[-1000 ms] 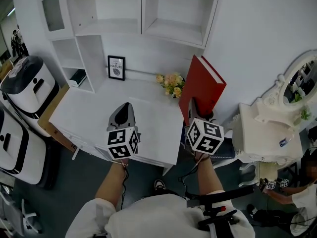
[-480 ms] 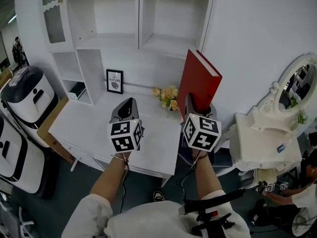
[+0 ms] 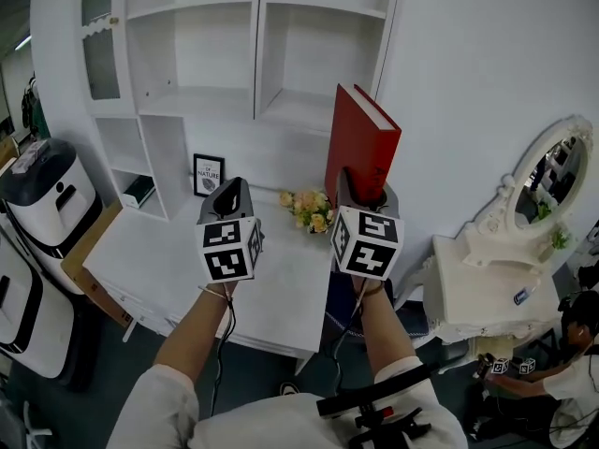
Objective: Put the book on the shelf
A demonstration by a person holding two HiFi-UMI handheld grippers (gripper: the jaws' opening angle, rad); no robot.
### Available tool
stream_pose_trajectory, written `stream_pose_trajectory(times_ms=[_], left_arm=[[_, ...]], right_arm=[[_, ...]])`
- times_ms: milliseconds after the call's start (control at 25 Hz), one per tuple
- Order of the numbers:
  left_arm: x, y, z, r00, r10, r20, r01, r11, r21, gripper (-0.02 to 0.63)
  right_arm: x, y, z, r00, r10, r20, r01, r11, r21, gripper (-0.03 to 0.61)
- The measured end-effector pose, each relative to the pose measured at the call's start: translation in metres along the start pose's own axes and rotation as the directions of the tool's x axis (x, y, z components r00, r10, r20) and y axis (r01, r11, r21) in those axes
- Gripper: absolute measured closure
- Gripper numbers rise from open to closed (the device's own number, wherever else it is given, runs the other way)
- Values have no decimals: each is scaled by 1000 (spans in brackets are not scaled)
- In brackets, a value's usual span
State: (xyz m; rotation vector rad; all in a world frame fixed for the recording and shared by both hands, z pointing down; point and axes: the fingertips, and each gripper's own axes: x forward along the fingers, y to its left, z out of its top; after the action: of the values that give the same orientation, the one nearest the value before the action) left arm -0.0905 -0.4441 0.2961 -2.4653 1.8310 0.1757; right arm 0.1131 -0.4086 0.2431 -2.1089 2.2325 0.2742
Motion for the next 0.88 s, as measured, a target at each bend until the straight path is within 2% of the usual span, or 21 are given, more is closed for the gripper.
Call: stream_pose_trajectory(times_ms=[440,680,880], left_arm=[[13,18,34,997,46,57,-52,994,96,606],[21,20,65,995,34,89,-41,997,72,606],[25,17,90,992,21,128,-33,995,92,606]], right_arm=[[27,16,37,999,4,52,-3,1000,-25,405],[43,18,62,996,11,87,-11,1000,-1,405],[50,18,85,993,13,120,-13,1000,-1,405]])
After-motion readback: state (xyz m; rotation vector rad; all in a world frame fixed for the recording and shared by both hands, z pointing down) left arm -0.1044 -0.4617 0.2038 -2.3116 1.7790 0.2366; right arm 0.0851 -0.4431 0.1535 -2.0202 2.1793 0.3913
